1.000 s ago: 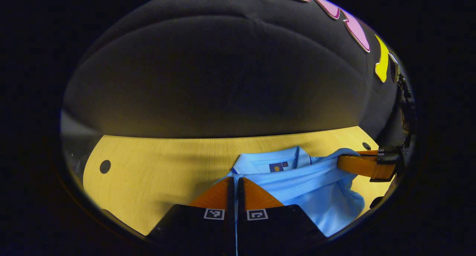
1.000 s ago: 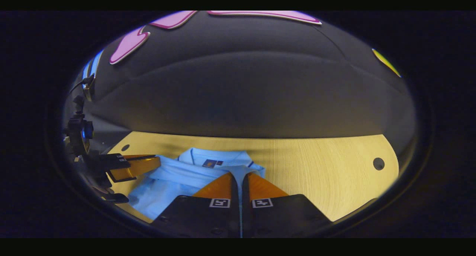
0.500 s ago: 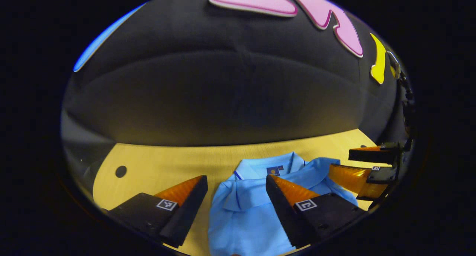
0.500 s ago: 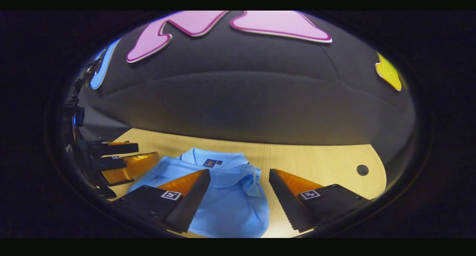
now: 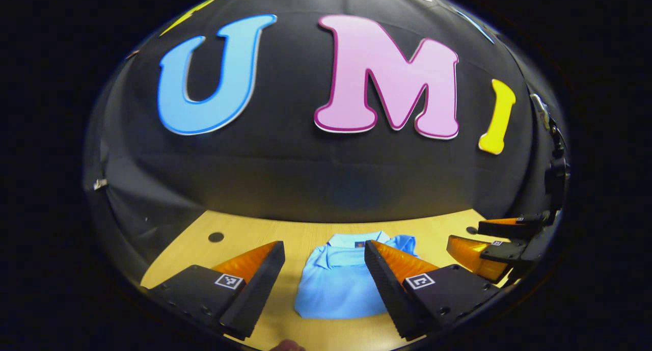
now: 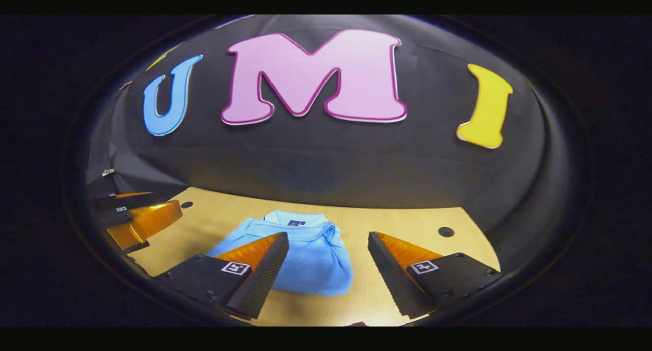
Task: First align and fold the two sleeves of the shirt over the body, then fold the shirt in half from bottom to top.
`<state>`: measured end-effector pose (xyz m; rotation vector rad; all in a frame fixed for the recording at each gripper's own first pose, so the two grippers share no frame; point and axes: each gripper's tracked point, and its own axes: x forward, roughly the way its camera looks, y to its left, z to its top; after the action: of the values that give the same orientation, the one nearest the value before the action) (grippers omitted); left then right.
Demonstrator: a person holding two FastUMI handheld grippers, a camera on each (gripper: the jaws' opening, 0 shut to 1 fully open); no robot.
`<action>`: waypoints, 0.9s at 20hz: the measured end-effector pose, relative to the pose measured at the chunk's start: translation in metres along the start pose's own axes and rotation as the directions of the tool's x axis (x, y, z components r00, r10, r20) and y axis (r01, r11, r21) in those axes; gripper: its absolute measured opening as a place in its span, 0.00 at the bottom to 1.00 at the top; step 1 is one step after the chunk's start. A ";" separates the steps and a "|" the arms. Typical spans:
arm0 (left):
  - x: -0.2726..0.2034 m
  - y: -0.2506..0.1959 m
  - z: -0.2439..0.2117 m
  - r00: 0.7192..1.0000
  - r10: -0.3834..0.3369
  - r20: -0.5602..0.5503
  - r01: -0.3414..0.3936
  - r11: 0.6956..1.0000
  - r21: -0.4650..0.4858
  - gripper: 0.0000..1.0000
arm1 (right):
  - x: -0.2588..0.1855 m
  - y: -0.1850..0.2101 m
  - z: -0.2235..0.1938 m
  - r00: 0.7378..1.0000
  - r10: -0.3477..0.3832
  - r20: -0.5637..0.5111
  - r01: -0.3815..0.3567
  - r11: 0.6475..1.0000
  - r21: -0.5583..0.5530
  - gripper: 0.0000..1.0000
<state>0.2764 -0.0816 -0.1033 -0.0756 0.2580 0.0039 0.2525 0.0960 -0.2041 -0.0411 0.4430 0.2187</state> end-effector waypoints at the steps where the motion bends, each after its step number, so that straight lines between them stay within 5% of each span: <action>1: -0.023 -0.004 0.000 1.000 -0.008 0.013 0.009 1.000 -0.021 1.00 | -0.021 0.004 0.003 1.000 -0.003 0.010 0.003 1.000 0.006 0.97; 11: -0.241 -0.028 0.035 0.975 -0.140 0.172 0.136 0.990 0.035 0.99 | -0.226 0.039 0.020 0.990 -0.020 0.138 0.019 1.000 0.003 0.97; 18: -0.332 0.003 0.028 0.964 -0.129 0.232 0.111 0.990 0.088 0.99 | -0.317 0.052 0.040 0.963 -0.047 0.265 0.050 0.999 -0.003 0.97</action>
<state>-0.0373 -0.0743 0.0085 -0.0162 0.0137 -0.1169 -0.0209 0.0867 -0.0312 -0.0319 0.1742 0.1750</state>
